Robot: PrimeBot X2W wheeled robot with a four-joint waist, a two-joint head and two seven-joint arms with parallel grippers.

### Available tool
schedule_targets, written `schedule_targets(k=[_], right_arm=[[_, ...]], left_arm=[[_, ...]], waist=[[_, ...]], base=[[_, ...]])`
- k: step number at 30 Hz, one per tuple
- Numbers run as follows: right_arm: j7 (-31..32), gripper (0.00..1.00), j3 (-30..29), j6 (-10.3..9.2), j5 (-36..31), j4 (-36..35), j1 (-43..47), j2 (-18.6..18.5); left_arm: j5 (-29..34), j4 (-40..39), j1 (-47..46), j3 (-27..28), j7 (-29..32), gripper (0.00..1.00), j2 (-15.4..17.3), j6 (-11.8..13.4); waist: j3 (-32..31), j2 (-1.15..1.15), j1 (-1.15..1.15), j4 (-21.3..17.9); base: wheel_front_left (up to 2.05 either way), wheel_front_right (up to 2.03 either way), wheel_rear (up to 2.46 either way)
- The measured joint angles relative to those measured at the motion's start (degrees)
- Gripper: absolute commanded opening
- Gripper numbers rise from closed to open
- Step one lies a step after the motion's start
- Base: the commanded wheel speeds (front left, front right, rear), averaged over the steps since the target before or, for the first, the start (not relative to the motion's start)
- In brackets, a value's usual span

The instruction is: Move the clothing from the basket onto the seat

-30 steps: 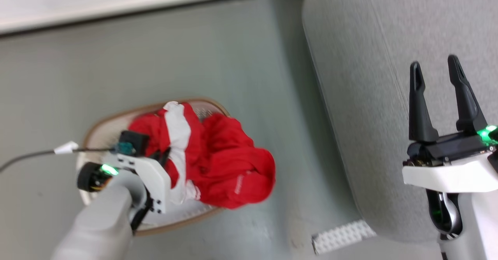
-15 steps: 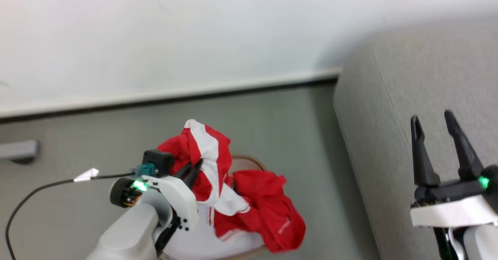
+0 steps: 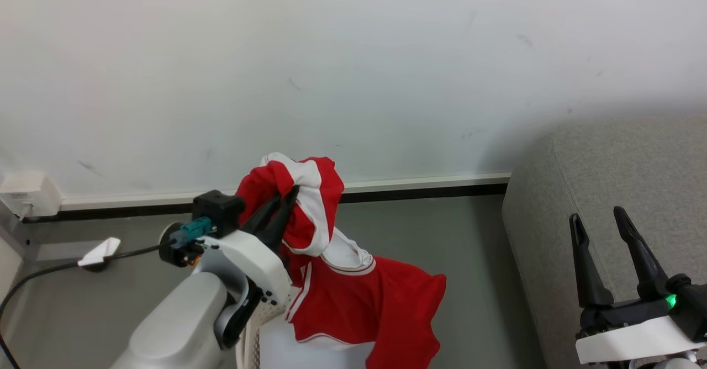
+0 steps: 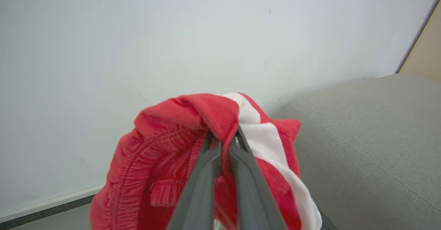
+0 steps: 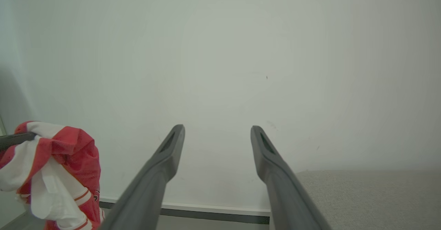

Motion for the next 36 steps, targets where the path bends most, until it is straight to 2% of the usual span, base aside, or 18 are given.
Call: schedule_targets(k=[14,36], right_arm=[[0.0,1.0,0.7,0.0,0.6,0.1,2.0,0.2],[0.0,1.0,3.9,0.0,1.5,-0.7,2.0,0.2]], left_arm=[[1.4,-13.1,-0.1,2.5,0.5,0.0,2.4,2.3],[1.2,-19.2,0.1,2.5,2.8,0.0,4.3,4.7]], waist=[[-2.2,0.0,0.01,-0.2],[-0.8,0.0,0.02,-1.4]], base=[[0.0,0.0,0.0],[0.0,0.0,0.0]])
